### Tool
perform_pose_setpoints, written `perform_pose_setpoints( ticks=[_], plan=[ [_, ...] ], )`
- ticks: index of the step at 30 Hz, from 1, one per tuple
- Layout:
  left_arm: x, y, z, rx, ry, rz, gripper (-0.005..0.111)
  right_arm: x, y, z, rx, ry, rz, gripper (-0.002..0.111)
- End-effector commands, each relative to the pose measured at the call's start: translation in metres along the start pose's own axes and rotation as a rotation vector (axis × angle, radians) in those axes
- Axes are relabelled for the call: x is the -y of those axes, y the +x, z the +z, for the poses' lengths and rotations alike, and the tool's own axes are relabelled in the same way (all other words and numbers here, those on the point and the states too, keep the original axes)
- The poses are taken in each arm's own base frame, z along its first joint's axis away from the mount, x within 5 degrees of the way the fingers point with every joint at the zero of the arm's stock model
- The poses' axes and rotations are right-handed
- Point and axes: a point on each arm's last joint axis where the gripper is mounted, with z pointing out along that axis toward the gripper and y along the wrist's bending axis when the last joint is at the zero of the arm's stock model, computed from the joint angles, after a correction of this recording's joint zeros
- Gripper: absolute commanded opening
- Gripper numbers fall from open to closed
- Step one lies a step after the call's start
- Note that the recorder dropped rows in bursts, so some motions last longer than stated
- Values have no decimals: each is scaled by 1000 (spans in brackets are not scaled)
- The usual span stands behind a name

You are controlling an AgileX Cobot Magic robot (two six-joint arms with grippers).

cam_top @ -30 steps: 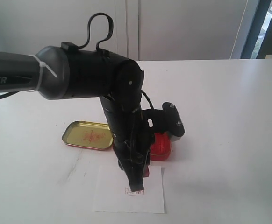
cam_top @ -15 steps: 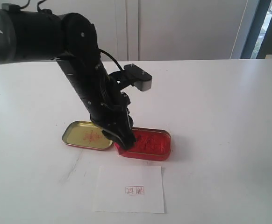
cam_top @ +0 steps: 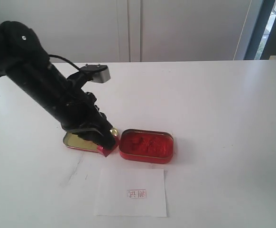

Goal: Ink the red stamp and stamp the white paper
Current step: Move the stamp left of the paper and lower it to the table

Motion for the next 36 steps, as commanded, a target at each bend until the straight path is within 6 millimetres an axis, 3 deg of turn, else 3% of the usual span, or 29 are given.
perform_pose_setpoints(
  ticks=[1, 10, 18, 36],
  plan=[
    [-4, 15, -8, 100, 109, -69, 0, 0, 0, 0, 14, 7, -7, 0],
    [-27, 54, -8, 220, 209, -230, 0, 0, 0, 0, 14, 7, -7, 0],
    [-37, 83, 4, 209, 207, -326, 0, 0, 0, 0, 14, 7, -7, 0],
    [-62, 101, 38, 152, 129, -488, 0, 0, 0, 0, 14, 7, -7, 0]
  ],
)
